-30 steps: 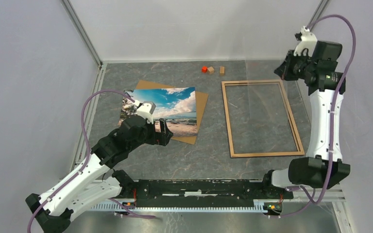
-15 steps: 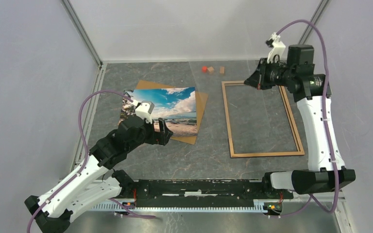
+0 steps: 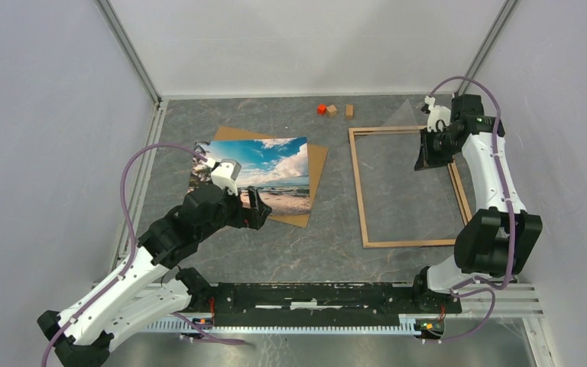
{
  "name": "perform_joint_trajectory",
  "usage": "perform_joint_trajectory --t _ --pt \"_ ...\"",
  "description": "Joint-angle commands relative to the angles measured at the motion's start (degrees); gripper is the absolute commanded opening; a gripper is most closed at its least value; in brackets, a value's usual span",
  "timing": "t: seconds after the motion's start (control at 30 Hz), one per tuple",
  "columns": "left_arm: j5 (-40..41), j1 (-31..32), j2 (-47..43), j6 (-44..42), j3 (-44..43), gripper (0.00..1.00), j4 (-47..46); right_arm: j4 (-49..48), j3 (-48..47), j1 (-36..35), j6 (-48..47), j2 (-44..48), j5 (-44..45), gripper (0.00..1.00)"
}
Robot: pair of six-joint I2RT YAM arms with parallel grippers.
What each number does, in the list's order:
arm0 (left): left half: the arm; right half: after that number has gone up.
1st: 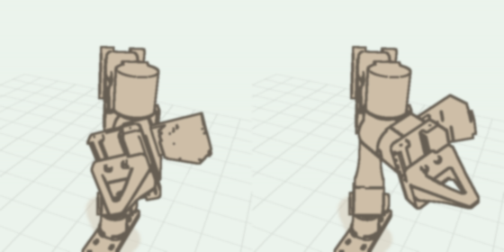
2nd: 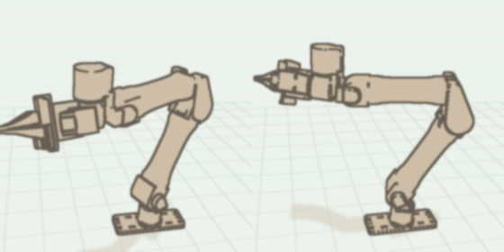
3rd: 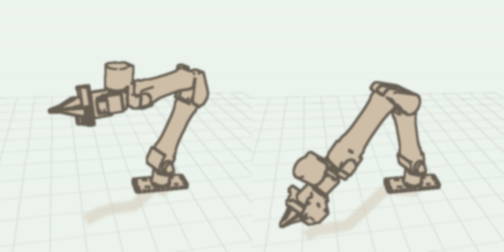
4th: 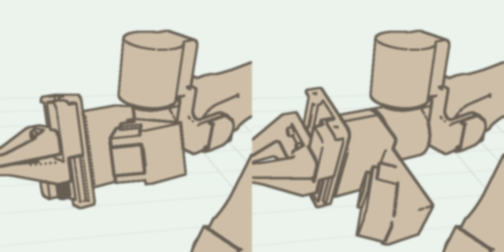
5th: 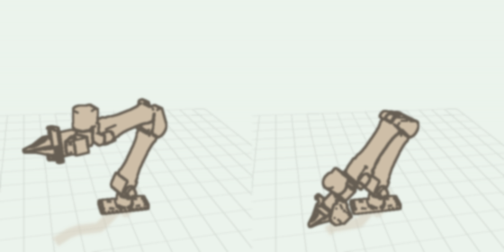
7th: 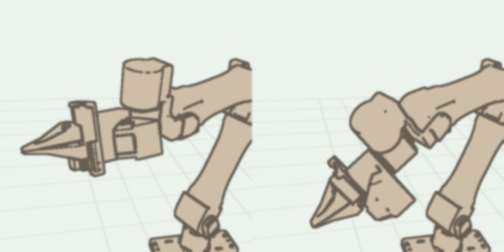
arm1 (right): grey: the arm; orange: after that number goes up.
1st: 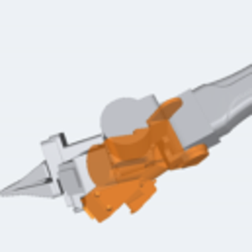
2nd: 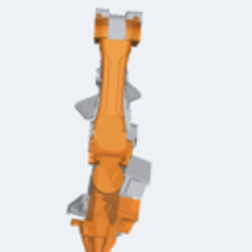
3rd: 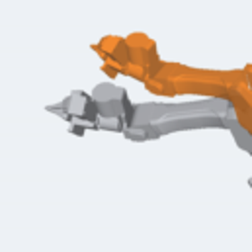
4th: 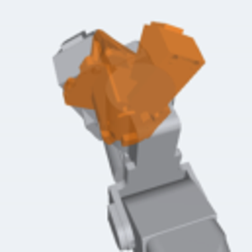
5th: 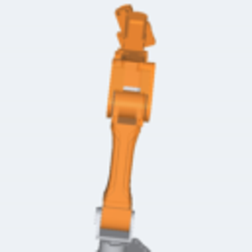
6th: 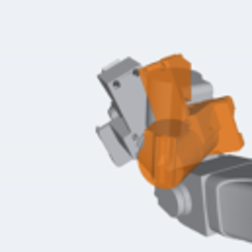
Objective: Put the photo into the frame
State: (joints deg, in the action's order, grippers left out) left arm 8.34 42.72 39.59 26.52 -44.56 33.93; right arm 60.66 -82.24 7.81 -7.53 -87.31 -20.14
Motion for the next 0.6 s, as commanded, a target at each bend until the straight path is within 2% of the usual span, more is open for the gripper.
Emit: perform_joint_trajectory --t 0.0,0.13,0.57 --pt "0.0 0.6 -0.6 0.2 0.9 1.00 -2.3 -1.6 -0.6 1.6 -6.1 -2.0 4.5 0.00" --pt "0.8 0.8 -0.4 -0.3 0.4 1.00 -1.4 -5.8 1.2 2.5 -5.7 -2.4 1.7 0.00" --pt "1.5 0.8 0.9 0.0 0.3 1.00 -1.5 -12.0 3.5 6.5 -4.8 -2.8 1.5 0.00"
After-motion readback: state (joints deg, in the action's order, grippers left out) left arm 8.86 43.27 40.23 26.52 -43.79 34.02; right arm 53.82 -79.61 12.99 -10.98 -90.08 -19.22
